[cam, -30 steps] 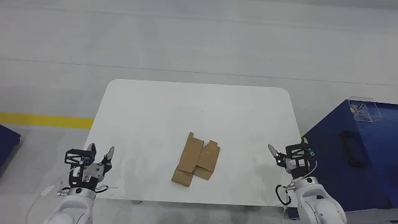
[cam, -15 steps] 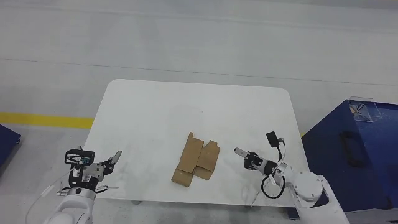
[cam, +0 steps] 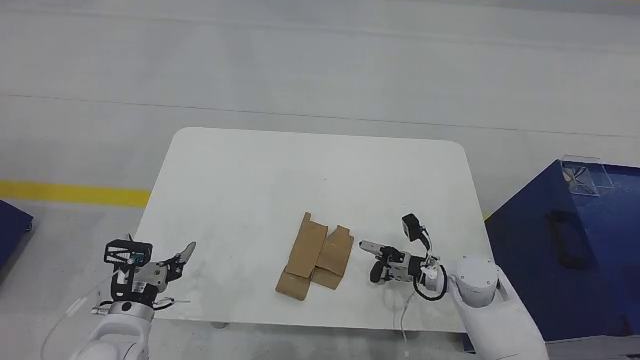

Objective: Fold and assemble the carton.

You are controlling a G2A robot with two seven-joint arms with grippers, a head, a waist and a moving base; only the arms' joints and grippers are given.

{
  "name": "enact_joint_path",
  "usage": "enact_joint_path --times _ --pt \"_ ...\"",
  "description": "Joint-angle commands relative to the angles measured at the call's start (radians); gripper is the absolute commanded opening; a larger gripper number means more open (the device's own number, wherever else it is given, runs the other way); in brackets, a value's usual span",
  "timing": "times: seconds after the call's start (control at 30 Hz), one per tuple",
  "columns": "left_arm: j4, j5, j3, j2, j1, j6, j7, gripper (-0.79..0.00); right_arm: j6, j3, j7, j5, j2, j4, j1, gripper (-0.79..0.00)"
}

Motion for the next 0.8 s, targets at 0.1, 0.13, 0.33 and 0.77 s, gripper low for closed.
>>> enact_joint_path --times 0.1,0.13,0.33,0.77 --pt "-0.026 -0.376 0.038 -0.013 -0.074 -0.089 -0.226 0.000 -0.107 -0.038 -0.240 -0.010 -0.015 0.000 -0.025 0.000" --pt "-0.030 -0.477 0.047 -0.017 -0.099 -0.098 -0.282 0.000 -0.117 -0.047 -0.267 -0.002 -0.018 0.004 -0.027 0.000" --pt "0.054 -0.990 0.106 -0.032 -0.242 -0.033 -0.629 0.000 -0.177 -0.093 -0.348 0.042 -0.033 0.055 -0.026 0.000" --pt "0.097 -1.122 0.116 -0.036 -0.281 0.015 -0.718 0.000 -0.188 -0.104 -0.343 0.064 -0.036 0.071 -0.023 0.000"
